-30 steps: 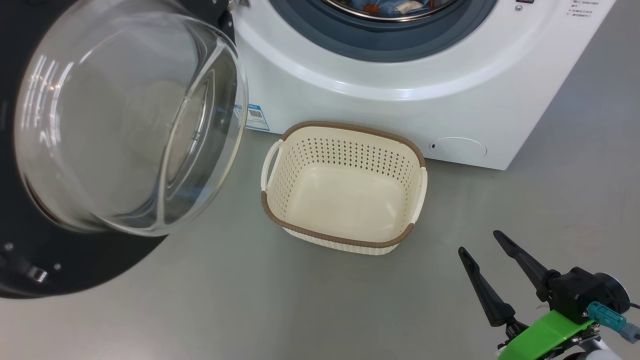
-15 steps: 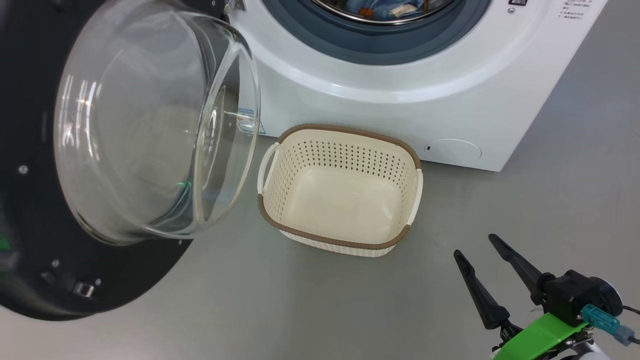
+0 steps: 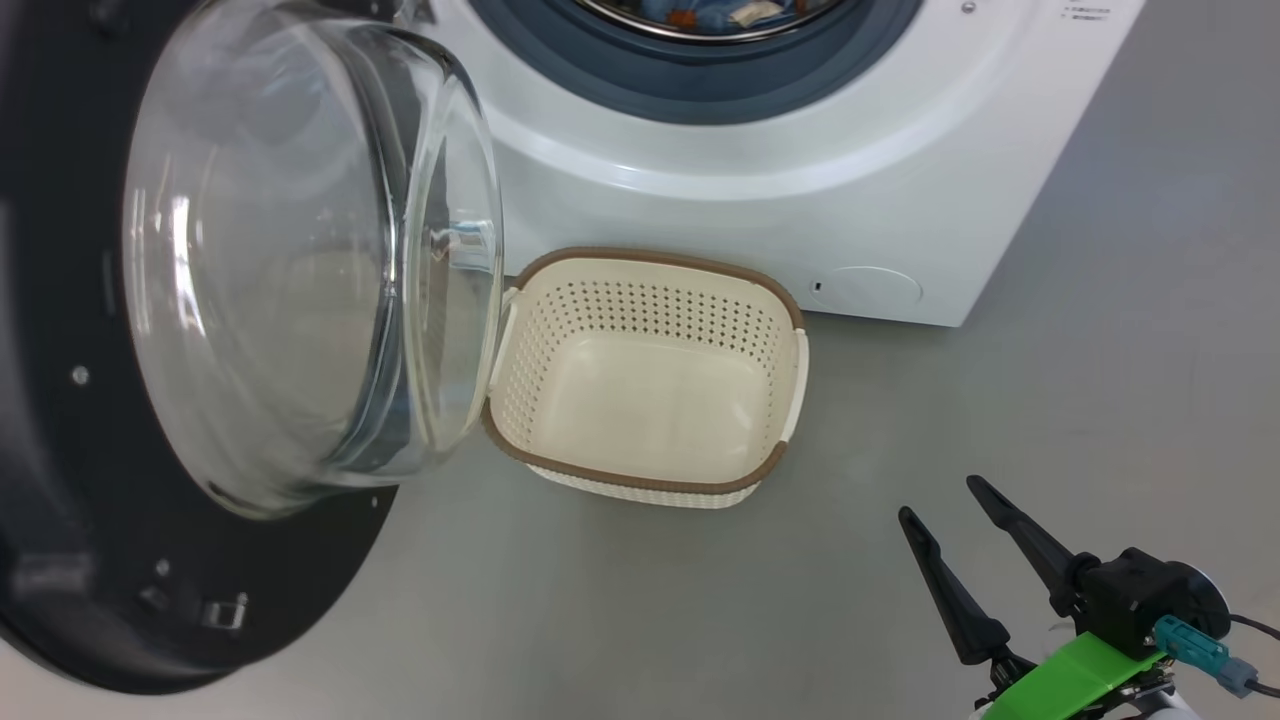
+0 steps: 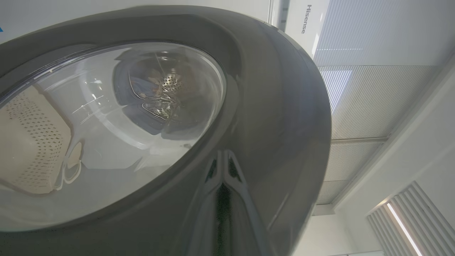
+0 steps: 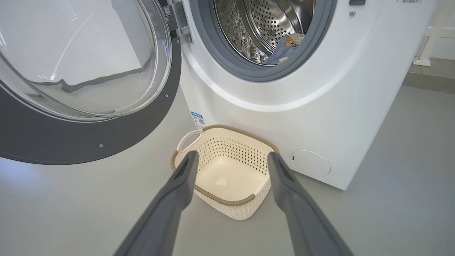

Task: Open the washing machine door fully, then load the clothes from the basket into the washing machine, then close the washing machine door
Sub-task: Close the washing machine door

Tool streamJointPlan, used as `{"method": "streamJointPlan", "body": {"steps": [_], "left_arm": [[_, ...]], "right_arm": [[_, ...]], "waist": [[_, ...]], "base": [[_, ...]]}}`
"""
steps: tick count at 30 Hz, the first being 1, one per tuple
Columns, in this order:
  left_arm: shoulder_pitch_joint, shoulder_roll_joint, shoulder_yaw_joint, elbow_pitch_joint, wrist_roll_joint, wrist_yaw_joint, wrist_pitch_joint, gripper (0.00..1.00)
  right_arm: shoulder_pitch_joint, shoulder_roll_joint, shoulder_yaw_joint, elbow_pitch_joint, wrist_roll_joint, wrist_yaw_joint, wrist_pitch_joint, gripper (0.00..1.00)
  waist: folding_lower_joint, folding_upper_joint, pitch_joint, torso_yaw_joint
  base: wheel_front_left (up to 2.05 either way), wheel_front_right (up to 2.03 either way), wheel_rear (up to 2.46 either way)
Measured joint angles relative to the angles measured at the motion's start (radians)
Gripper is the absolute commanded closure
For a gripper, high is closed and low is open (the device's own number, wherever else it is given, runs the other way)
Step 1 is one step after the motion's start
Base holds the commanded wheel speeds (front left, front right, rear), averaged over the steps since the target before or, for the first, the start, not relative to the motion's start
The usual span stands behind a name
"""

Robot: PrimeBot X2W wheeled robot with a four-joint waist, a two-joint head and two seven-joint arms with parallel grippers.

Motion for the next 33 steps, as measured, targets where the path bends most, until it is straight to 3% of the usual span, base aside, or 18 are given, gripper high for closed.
{"method": "streamJointPlan", "body": {"steps": [15,33], "left_arm": [[-0.033,-0.053,-0.076,-0.109,-0.032,0.033,0.034,1.0],[-0.098,-0.089,-0.141,-0.108,0.003,0.014,0.019,1.0]], "right_arm": [[-0.036,0.027,0.005,0.043,0.006,0.0,-0.04,0.0],[-0.078,0.064,0.01,0.102,0.01,0.0,-0.084,0.0]], "waist": [[0.0,0.0,0.015,-0.072],[0.0,0.0,0.027,-0.228]], "base": [[0.0,0.0,0.0],[0.0,0.0,0.0]]}}
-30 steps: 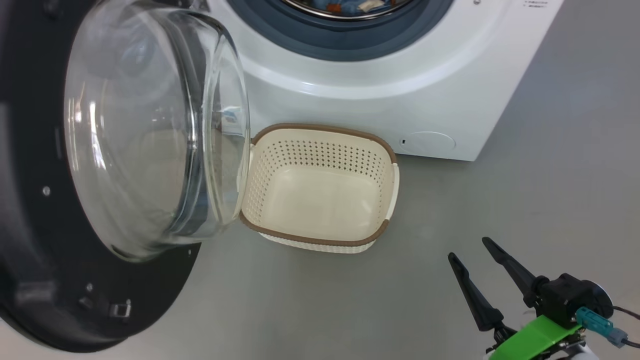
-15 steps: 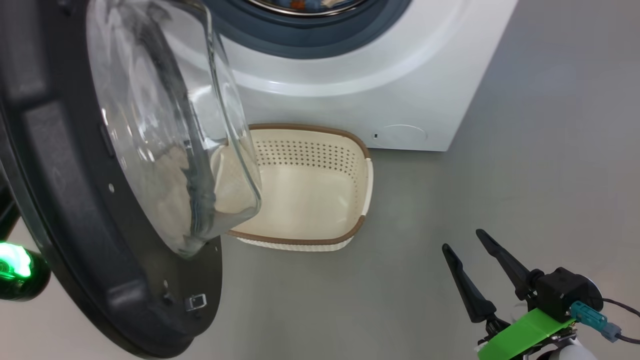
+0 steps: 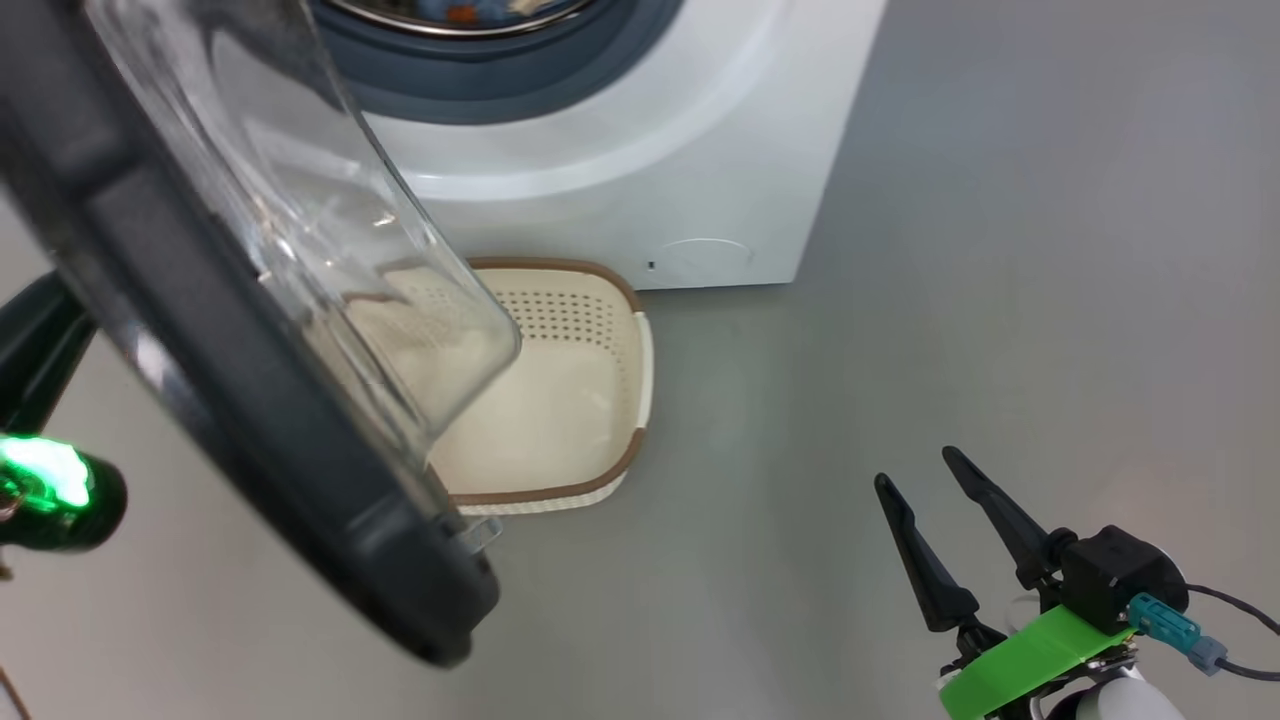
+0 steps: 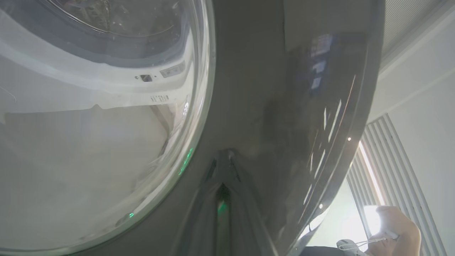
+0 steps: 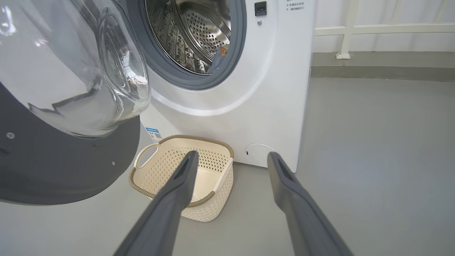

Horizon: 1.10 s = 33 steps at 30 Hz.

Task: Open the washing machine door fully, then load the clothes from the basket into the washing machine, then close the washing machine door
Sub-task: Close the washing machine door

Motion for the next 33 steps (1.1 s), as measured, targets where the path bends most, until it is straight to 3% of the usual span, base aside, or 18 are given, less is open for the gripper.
{"method": "streamJointPlan", "body": {"steps": [8,21,33], "left_arm": [[-0.044,-0.038,-0.039,0.036,0.031,-0.046,-0.026,1.0],[-0.136,-0.133,-0.091,0.185,0.097,-0.185,-0.126,1.0],[-0.254,-0.159,-0.109,0.325,0.165,-0.271,-0.241,1.0]], "right_arm": [[-0.003,0.017,0.014,0.019,0.008,0.0,-0.011,0.0],[-0.025,0.024,0.024,0.035,0.017,0.0,-0.018,0.0],[-0.025,0.028,0.025,0.036,0.023,0.0,-0.019,0.0]], "waist": [[0.0,0.0,0.005,-0.07],[0.0,0.0,0.01,-0.123],[0.0,0.0,0.025,-0.165]], "base": [[0.0,0.0,0.0],[0.0,0.0,0.0],[0.0,0.0,0.0]]}}
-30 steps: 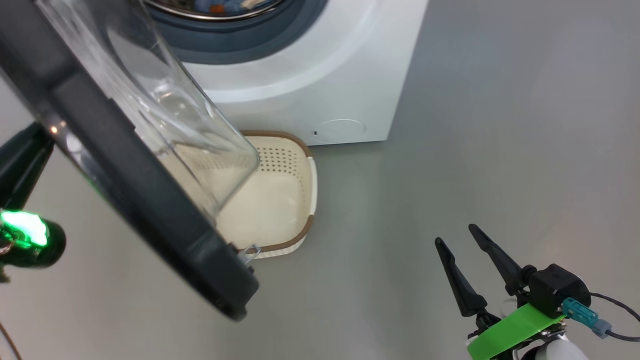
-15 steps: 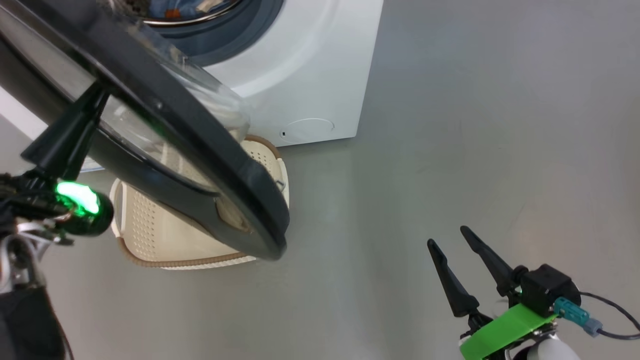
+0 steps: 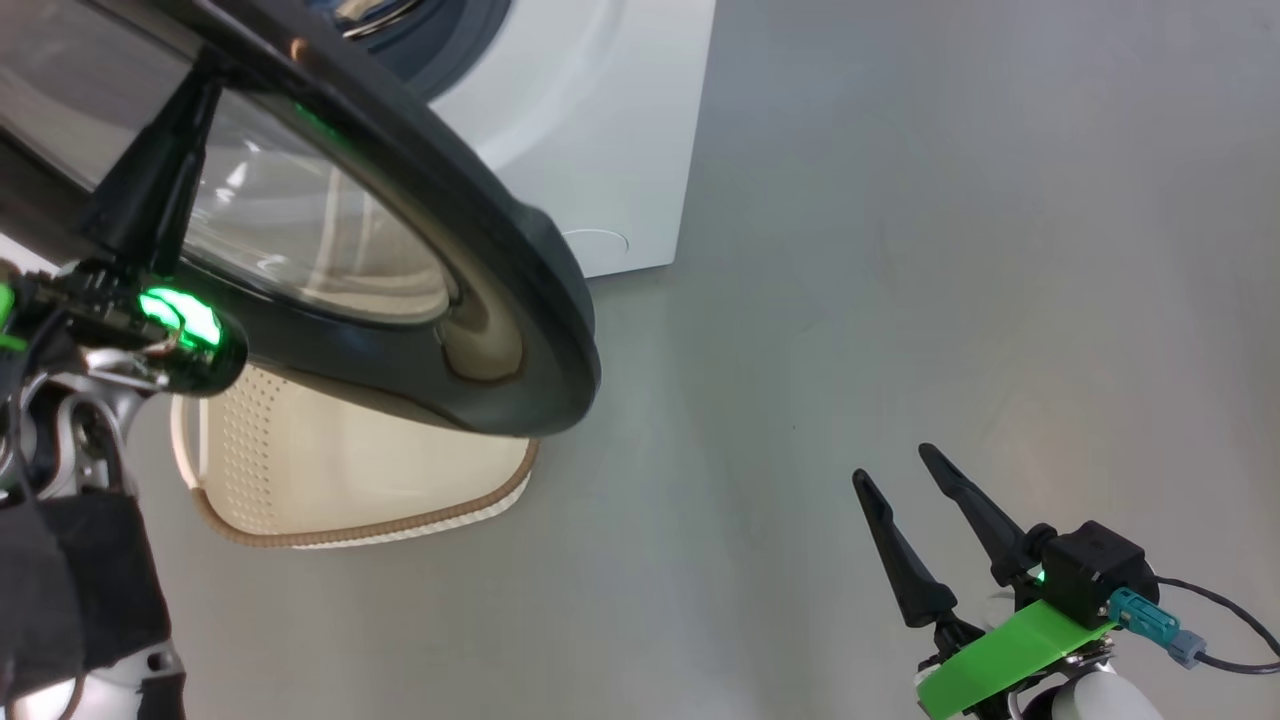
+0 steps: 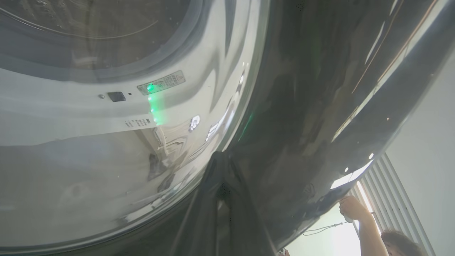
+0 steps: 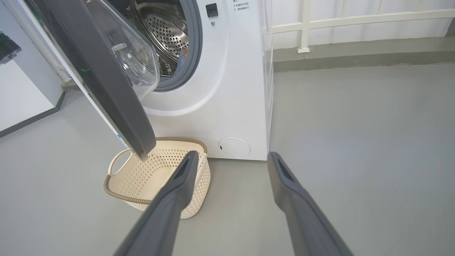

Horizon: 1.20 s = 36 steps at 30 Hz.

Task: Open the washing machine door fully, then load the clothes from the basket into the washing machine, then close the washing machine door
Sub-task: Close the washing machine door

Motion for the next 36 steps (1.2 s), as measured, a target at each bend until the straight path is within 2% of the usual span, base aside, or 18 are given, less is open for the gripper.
{"method": "streamJointPlan", "body": {"steps": [14,23,31,36], "left_arm": [[-0.114,-0.007,-0.01,0.103,0.081,-0.037,-0.11,1.0],[-0.099,-0.007,-0.006,0.089,0.11,-0.037,-0.113,1.0],[0.027,0.025,-0.08,-0.082,0.293,-0.037,-0.209,1.0],[0.113,0.116,-0.184,-0.203,0.468,-0.039,-0.365,1.0]], "right_arm": [[-0.022,0.008,0.001,-0.002,0.011,0.0,0.0,0.0],[-0.019,0.012,-0.018,-0.002,0.011,0.0,0.0,0.0],[-0.014,0.018,-0.028,-0.006,0.009,0.0,0.0,0.0],[-0.011,0.027,-0.026,-0.004,0.008,0.0,0.0,0.0]], "waist": [[0.0001,0.0,0.026,-0.043],[0.0,0.0,0.011,-0.014],[0.0,0.0,-0.03,0.023],[0.0,0.0,-0.069,0.041]], "base": [[0.0,0.0,0.0],[0.0,0.0,0.0],[0.0,0.0,0.0],[0.0,0.0,0.0]]}}
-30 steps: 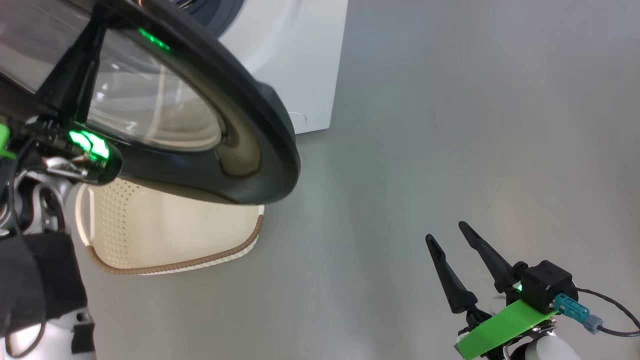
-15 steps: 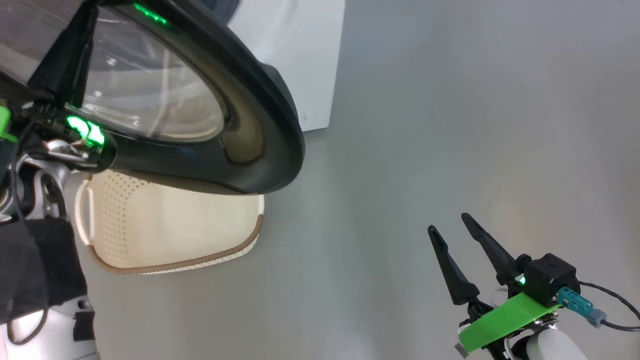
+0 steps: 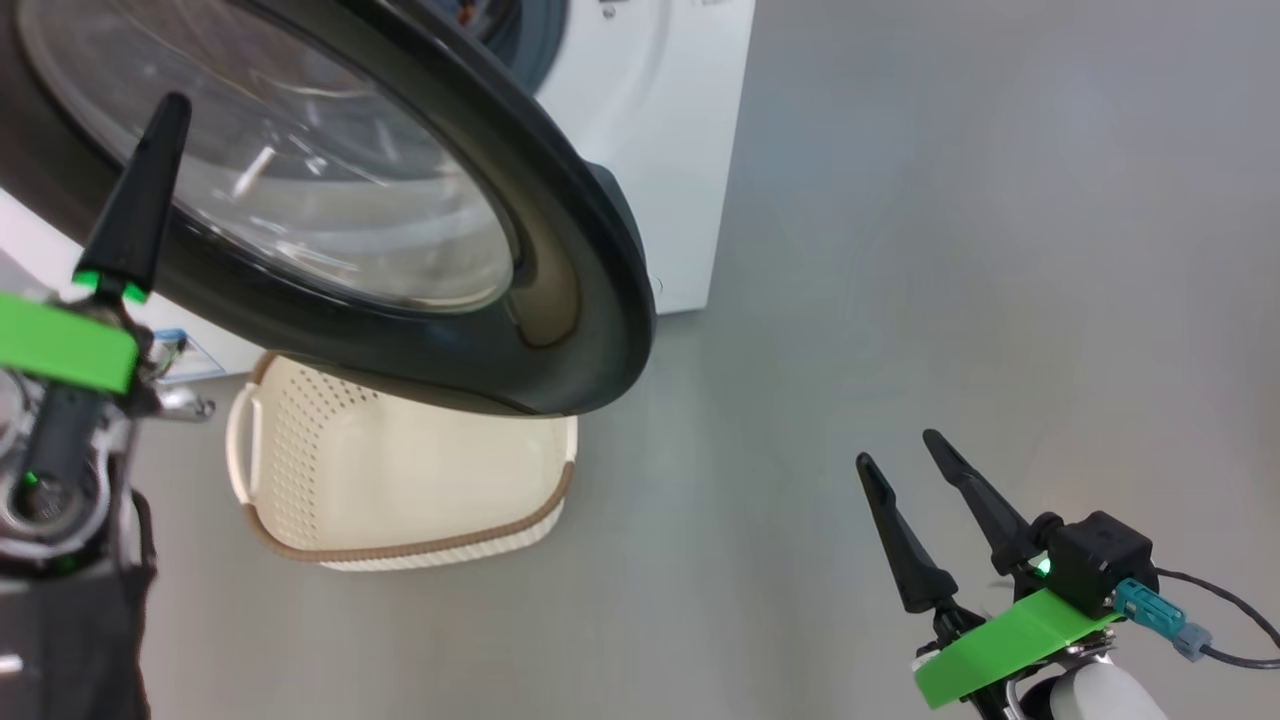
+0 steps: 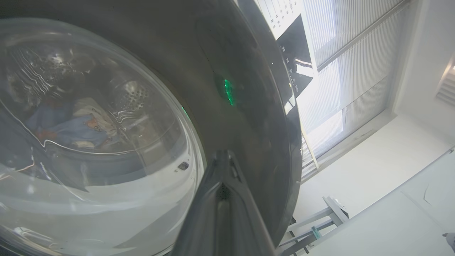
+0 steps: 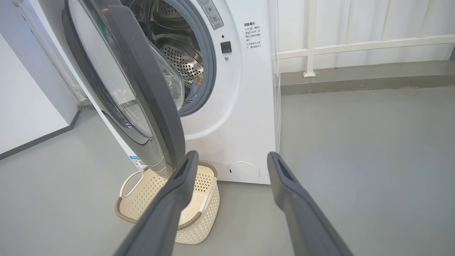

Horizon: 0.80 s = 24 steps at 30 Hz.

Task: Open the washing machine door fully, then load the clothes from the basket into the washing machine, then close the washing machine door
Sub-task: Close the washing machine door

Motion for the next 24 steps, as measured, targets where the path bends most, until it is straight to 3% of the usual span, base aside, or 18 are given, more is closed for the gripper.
{"method": "streamJointPlan", "body": {"steps": [3,6,9,12,17,24], "left_arm": [[0.046,0.039,-0.053,-0.046,0.073,-0.002,-0.143,1.0],[0.099,0.118,-0.111,-0.062,0.191,-0.002,-0.281,1.0],[0.163,0.192,-0.166,-0.063,0.302,-0.002,-0.39,1.0],[0.222,0.227,-0.195,-0.06,0.388,-0.006,-0.471,1.0],[0.292,0.256,-0.202,-0.055,0.526,0.022,-0.54,1.0],[0.419,0.284,-0.23,-0.079,0.702,0.111,-0.564,1.0]], "right_arm": [[0.01,0.0,-0.001,0.0,0.0,0.0,0.0,0.0],[0.039,0.001,-0.001,0.001,0.0,0.0,0.0,0.0],[0.049,0.002,-0.001,0.0,0.0,0.0,0.0,0.0],[0.066,0.002,-0.002,-0.004,0.0,0.0,0.0,0.0],[0.084,0.004,-0.002,-0.018,0.0,0.0,0.0,0.0],[0.103,0.006,-0.001,-0.026,-0.005,0.0,0.0,0.0]], "waist": [[0.0,0.0,-0.025,0.01],[-0.0001,0.0,-0.05,0.018],[0.0,0.0,-0.076,0.024],[-0.0001,0.0,-0.099,0.029],[0.0,0.0,-0.13,0.033],[0.0,0.0,-0.155,0.034]], "base": [[0.0,0.0,0.0],[0.0,0.0,0.0],[0.0,0.0,0.0],[0.0,0.0,0.0],[0.0,0.0,0.0],[0.0,0.0,0.0]]}}
